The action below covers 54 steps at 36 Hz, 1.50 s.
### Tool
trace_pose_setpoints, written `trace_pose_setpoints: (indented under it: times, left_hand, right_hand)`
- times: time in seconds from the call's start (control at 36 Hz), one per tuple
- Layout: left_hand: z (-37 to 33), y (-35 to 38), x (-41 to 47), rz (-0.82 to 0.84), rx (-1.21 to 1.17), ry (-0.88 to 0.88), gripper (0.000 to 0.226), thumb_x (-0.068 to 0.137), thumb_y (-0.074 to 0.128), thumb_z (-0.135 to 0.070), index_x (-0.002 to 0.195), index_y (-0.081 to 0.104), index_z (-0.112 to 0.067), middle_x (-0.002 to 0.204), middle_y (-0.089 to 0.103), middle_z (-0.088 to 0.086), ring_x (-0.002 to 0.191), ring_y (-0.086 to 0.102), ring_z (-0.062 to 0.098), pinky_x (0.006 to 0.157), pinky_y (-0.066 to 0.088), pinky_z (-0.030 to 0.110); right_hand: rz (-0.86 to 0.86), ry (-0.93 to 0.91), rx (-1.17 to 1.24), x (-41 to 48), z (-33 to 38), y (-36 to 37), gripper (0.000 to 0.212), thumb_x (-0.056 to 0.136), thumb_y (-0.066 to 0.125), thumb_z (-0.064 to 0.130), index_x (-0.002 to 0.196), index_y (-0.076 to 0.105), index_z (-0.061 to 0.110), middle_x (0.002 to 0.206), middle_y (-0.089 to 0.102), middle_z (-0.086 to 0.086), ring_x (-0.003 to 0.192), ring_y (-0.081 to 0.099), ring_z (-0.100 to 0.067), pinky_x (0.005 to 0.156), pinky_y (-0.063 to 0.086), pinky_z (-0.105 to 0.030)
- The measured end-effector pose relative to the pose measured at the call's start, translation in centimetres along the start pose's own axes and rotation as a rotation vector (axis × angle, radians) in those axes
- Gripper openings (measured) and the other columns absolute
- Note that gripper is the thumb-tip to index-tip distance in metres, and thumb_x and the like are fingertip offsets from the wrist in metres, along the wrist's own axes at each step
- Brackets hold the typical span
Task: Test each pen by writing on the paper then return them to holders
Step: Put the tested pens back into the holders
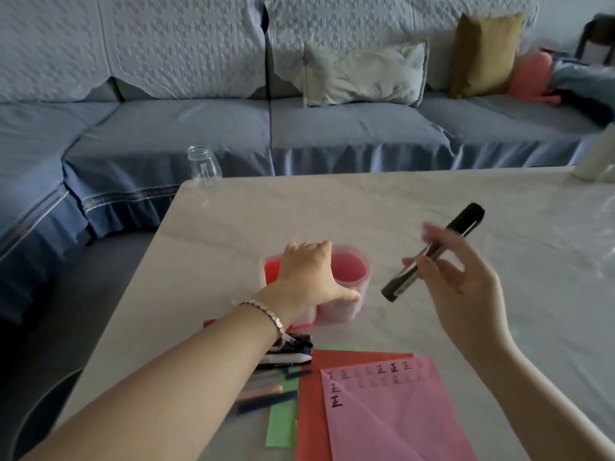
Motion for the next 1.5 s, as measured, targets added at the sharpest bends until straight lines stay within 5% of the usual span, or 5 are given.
trace_pose_setpoints:
  times: [0.17, 0.5, 0.67, 0.94, 1.5]
  left_hand:
    - [0.4, 0.9, -1.4, -0.049, -0.040, 0.169, 0.081, 0.053, 0.063, -0.077, 0.113, 0.053, -0.024, 0.108, 0.061, -0.008, 0.103, 0.053, 0.015, 0.098, 0.030, 0.034]
    - [0.5, -0.2, -4.6, -0.052, -0.227, 0.157, 0.081, 0.081, 0.057, -0.058, 0.144, 0.027, -0.019, 0.150, 0.030, -0.004, 0.138, 0.020, 0.014, 0.115, 0.006, 0.040]
    - [5.3, 1.2, -12.4, -0.452, -0.278, 0.189, 0.037, 0.078, 0.052, -0.040, 0.108, 0.049, -0.018, 0.107, 0.059, 0.000, 0.100, 0.049, 0.013, 0.090, 0.030, 0.021]
    - [10.8, 7.0, -19.1, -0.205, -0.043, 0.047, 0.038, 0.064, 0.054, -0.056, 0.078, 0.064, -0.023, 0.082, 0.058, -0.007, 0.072, 0.056, 0.015, 0.057, 0.048, 0.025]
    - [10.8, 6.9, -19.2, -0.396, -0.038, 0.082, 0.011, 0.065, 0.067, -0.020, 0.070, 0.062, -0.012, 0.080, 0.060, 0.002, 0.080, 0.043, 0.018, 0.066, 0.036, 0.028]
  right_hand:
    - [-0.036, -0.062, -0.067, 2.2, -1.3, 3.1, 0.090, 0.078, 0.065, -0.008, 0.126, 0.015, 0.049, 0.085, 0.054, 0.008, 0.073, 0.063, -0.001, 0.070, 0.052, -0.014]
    - [0.178, -0.014, -0.492, -1.0, -4.4, 5.6, 0.030, 0.081, 0.067, 0.007, 0.110, 0.064, 0.014, 0.097, 0.053, 0.019, 0.108, 0.049, -0.020, 0.088, 0.036, -0.026]
    - [0.114, -0.404, -0.491, -4.0, -1.1, 6.6, 0.018, 0.084, 0.056, 0.016, 0.090, 0.071, 0.007, 0.099, 0.063, 0.002, 0.101, 0.047, -0.014, 0.092, 0.037, -0.016]
    - [1.072, -0.242, -0.748, -10.9, -3.5, 16.1, 0.036, 0.082, 0.059, 0.026, 0.115, 0.058, 0.012, 0.118, 0.057, -0.005, 0.115, 0.048, -0.023, 0.099, 0.039, -0.037]
    - [0.911, -0.492, -1.124, -12.3, -5.4, 19.7, 0.033, 0.027, 0.084, 0.028, 0.047, 0.059, 0.019, 0.051, 0.055, 0.002, 0.047, 0.054, -0.015, 0.043, 0.038, -0.019]
Point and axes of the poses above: each hand's wrist, its own x-axis towards the middle knuckle, its own y-axis out of the palm, z = x × y, the point moved 3 cm from there along x, towards the middle knuckle
